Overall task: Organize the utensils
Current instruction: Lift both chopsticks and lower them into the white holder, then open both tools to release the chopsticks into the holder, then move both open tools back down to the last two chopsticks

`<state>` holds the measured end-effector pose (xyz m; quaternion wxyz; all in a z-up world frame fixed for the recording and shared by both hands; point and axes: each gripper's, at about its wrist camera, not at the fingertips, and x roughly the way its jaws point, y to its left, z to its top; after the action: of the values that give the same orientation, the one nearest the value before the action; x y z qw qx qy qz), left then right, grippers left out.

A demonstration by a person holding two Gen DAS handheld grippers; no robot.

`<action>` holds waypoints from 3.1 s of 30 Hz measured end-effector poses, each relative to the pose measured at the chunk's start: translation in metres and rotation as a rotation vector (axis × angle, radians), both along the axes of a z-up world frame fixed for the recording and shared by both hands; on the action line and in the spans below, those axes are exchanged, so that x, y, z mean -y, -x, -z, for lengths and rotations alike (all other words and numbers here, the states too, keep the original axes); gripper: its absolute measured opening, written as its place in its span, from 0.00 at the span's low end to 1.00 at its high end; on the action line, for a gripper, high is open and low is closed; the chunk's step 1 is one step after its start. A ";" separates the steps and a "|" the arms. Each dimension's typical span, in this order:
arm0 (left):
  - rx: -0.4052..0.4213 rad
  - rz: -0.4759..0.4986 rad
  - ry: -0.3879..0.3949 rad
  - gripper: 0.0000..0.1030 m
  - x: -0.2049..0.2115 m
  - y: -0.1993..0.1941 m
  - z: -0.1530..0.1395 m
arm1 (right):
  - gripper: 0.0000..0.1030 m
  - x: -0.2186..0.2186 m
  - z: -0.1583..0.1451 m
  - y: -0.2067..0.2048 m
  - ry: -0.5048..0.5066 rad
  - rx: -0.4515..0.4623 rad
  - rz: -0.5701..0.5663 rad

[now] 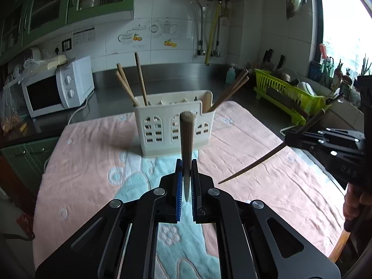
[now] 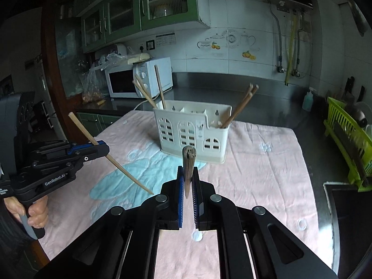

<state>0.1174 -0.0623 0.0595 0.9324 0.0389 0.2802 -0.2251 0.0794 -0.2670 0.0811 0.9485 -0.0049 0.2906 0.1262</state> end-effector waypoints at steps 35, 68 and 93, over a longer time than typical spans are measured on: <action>0.150 -0.148 0.055 0.05 0.018 -0.155 -0.088 | 0.06 0.017 -0.077 -0.147 0.080 0.047 0.017; 0.124 -0.148 0.048 0.59 -0.015 -0.037 -0.065 | 0.21 -0.010 -0.009 -0.030 0.075 -0.003 -0.011; -0.001 -0.302 -0.007 0.79 -0.071 0.052 0.039 | 0.18 -0.061 0.154 0.027 -0.066 -0.317 0.027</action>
<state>0.0654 0.0088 0.0210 0.9553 -0.0005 0.2843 -0.0815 0.0519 -0.2063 -0.0726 0.8921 0.0503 0.4321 0.1222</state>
